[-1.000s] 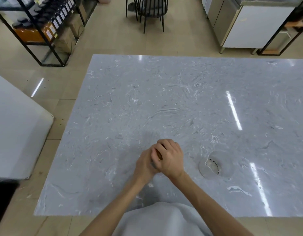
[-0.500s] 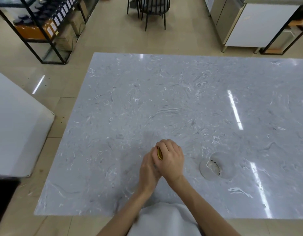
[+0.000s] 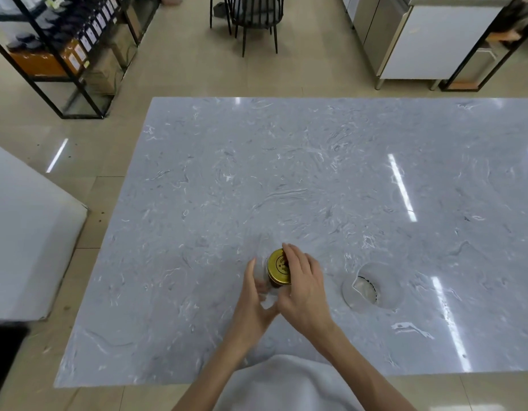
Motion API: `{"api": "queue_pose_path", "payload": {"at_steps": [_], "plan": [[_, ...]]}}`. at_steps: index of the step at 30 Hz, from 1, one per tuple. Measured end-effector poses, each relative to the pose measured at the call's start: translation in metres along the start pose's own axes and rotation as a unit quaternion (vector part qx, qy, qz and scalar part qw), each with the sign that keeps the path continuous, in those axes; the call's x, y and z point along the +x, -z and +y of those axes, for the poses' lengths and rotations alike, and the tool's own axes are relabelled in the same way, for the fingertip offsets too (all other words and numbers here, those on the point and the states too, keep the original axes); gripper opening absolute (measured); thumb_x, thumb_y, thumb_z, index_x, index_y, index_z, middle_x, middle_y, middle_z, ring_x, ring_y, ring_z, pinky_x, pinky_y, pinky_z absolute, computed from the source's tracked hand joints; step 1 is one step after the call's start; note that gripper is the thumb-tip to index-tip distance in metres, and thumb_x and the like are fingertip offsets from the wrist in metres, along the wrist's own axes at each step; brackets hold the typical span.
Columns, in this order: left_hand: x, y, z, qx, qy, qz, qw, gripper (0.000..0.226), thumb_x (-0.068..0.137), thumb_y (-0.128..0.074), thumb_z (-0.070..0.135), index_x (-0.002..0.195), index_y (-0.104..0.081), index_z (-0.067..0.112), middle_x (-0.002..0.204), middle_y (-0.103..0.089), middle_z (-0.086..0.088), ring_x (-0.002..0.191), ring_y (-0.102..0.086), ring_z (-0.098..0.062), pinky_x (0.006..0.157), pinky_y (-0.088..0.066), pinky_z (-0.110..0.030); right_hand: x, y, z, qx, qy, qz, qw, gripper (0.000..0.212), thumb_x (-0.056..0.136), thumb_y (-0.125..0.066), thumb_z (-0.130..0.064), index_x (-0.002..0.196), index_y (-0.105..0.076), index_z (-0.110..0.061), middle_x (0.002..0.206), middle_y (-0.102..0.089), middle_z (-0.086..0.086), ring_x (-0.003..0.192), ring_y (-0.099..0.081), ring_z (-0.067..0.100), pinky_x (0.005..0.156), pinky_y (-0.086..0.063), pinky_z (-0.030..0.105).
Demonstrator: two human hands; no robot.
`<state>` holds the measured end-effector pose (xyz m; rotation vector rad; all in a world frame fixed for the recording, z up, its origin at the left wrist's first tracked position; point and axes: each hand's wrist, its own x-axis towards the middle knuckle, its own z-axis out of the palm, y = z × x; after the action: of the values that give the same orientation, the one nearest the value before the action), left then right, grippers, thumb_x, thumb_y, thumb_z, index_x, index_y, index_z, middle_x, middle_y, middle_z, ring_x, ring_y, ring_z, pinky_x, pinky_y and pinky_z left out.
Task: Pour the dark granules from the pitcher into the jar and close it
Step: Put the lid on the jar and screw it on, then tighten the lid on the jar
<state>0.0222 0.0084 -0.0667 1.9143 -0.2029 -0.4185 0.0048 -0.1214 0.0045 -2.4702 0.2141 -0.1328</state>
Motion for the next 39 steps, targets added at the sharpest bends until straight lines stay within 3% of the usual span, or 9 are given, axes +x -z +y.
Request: {"api": "queue_pose_path", "payload": {"at_steps": [5,10,13,16,19,21,23,32,39], "plan": [[0.009,-0.003,0.017,0.111,-0.013,0.030,0.993,0.081,0.077,-0.084,0.032,0.141,-0.035,0.034,0.125,-0.055,0.006,0.109,-0.057,-0.014,0.083,-0.056,-0.029,0.022,0.009,0.008,0.073,0.049,-0.115,0.989,0.072,0.083,-0.062,-0.016,0.151,-0.036,-0.018,0.152,-0.042,-0.007,0.149,-0.018,0.019,0.119,-0.024,0.042],[0.025,-0.002,0.026,0.136,-0.083,0.061,0.985,0.092,0.071,-0.089,0.038,0.144,-0.036,0.021,0.130,-0.035,-0.003,0.124,-0.034,-0.020,0.095,-0.039,-0.032,0.022,0.043,0.029,0.032,0.108,-0.140,0.984,0.084,0.087,-0.052,-0.014,0.158,-0.009,-0.026,0.166,-0.008,-0.005,0.152,0.014,0.021,0.123,0.008,0.048],[0.035,-0.005,0.029,0.123,-0.088,0.001,0.989,0.099,0.073,-0.091,0.032,0.149,-0.027,0.039,0.159,-0.022,0.000,0.143,-0.021,-0.015,0.110,-0.027,-0.029,-0.007,0.080,0.075,-0.079,0.051,-0.060,0.994,0.089,0.093,-0.056,-0.050,0.156,0.006,-0.039,0.166,0.013,-0.007,0.150,0.024,0.025,0.120,0.011,0.053],[0.040,-0.016,0.028,0.100,-0.092,-0.011,0.991,0.096,0.071,-0.093,0.018,0.139,-0.031,0.045,0.152,-0.037,0.004,0.139,-0.035,-0.010,0.108,-0.030,-0.015,-0.038,0.107,0.128,-0.159,-0.064,-0.097,0.980,0.108,0.080,-0.055,-0.074,0.150,0.023,-0.044,0.161,0.031,-0.005,0.146,0.033,0.025,0.119,0.013,0.054],[0.048,-0.028,0.031,0.086,-0.072,-0.013,0.994,0.096,0.069,-0.093,0.014,0.135,-0.033,0.049,0.139,-0.040,0.021,0.128,-0.039,0.012,0.100,-0.033,-0.004,-0.050,0.117,0.160,-0.107,-0.086,-0.118,0.983,0.114,0.078,-0.066,-0.065,0.152,0.019,-0.042,0.167,0.004,-0.001,0.153,0.005,0.025,0.123,-0.015,0.050],[0.053,-0.037,0.036,0.086,-0.058,-0.014,0.995,0.097,0.069,-0.094,0.015,0.134,-0.032,0.053,0.137,-0.036,0.030,0.126,-0.035,0.019,0.098,-0.033,-0.002,-0.043,0.120,0.168,-0.071,-0.065,-0.103,0.990,0.112,0.078,-0.073,-0.057,0.156,0.005,-0.035,0.159,-0.026,-0.004,0.145,-0.026,0.020,0.109,-0.042,0.039],[0.061,-0.048,0.039,0.084,-0.049,-0.007,0.995,0.098,0.068,-0.094,0.016,0.134,-0.032,0.053,0.137,-0.038,0.028,0.127,-0.037,0.015,0.100,-0.034,-0.005,-0.027,0.123,0.175,-0.062,-0.061,-0.094,0.992,0.110,0.077,-0.076,-0.055,0.158,-0.006,-0.029,0.152,-0.035,-0.007,0.138,-0.034,0.016,0.098,-0.049,0.035],[0.161,-0.074,0.080,0.090,-0.038,0.014,0.995,0.102,0.065,-0.096,0.013,0.142,-0.034,0.036,0.143,-0.045,0.007,0.125,-0.045,0.005,0.099,-0.031,-0.003,0.123,0.144,0.222,-0.047,-0.061,-0.108,0.991,0.099,0.086,-0.073,-0.036,0.157,-0.008,-0.013,0.165,-0.006,0.007,0.153,0.001,0.023,0.115,-0.032,0.043],[0.269,-0.077,0.122,0.136,-0.003,0.055,0.989,0.110,0.060,-0.096,0.004,0.149,-0.033,0.014,0.141,-0.046,-0.008,0.127,-0.047,-0.019,0.104,-0.034,-0.024,0.238,0.151,0.248,-0.077,-0.053,-0.115,0.989,0.107,0.088,-0.071,-0.028,0.154,0.008,0.001,0.163,0.016,0.019,0.150,0.019,0.034,0.121,0.000,0.039]]}}
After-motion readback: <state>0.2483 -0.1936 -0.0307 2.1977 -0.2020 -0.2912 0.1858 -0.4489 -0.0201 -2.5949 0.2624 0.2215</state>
